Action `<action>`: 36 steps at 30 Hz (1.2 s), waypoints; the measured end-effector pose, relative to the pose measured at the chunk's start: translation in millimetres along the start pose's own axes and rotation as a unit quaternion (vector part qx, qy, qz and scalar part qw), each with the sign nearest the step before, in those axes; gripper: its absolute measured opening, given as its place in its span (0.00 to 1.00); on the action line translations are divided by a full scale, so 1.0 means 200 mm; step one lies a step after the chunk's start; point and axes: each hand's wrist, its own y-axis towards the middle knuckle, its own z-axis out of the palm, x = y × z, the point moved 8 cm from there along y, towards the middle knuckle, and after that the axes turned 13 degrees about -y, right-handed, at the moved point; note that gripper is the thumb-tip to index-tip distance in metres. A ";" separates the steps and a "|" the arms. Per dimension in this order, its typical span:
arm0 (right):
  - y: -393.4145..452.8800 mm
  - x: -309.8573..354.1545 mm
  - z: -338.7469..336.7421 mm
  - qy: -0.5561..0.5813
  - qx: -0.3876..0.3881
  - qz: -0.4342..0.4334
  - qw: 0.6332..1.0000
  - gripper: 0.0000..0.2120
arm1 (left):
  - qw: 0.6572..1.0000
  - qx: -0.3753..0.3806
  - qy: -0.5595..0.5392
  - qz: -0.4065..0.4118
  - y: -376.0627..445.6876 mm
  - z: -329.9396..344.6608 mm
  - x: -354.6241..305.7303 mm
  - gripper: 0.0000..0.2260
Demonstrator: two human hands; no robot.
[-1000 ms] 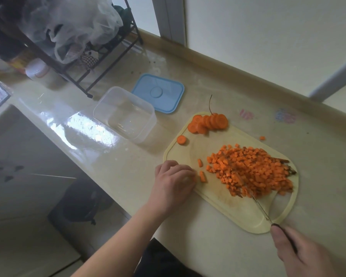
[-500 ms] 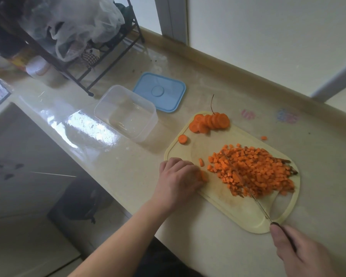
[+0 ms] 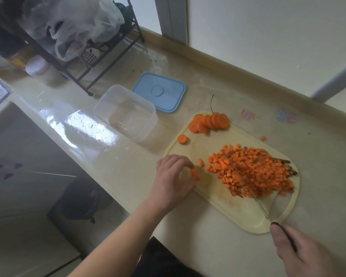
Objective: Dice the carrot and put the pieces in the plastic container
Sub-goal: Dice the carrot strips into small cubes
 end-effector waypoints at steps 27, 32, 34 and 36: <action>-0.03 0.03 -0.03 0.009 0.028 0.027 0.999 0.33 | 0.996 0.083 -0.012 0.017 0.03 0.12 0.01 0.08; -0.04 0.03 -0.03 0.012 0.034 0.034 0.999 0.34 | 0.999 0.046 0.004 0.010 0.01 0.13 0.01 0.08; -0.04 0.03 -0.04 0.003 0.030 0.036 0.999 0.36 | 0.999 0.035 0.013 0.005 0.01 0.14 0.00 0.10; -0.06 0.05 -0.05 0.006 0.026 0.023 0.999 0.22 | 0.999 0.039 0.030 0.008 0.02 0.14 -0.03 0.12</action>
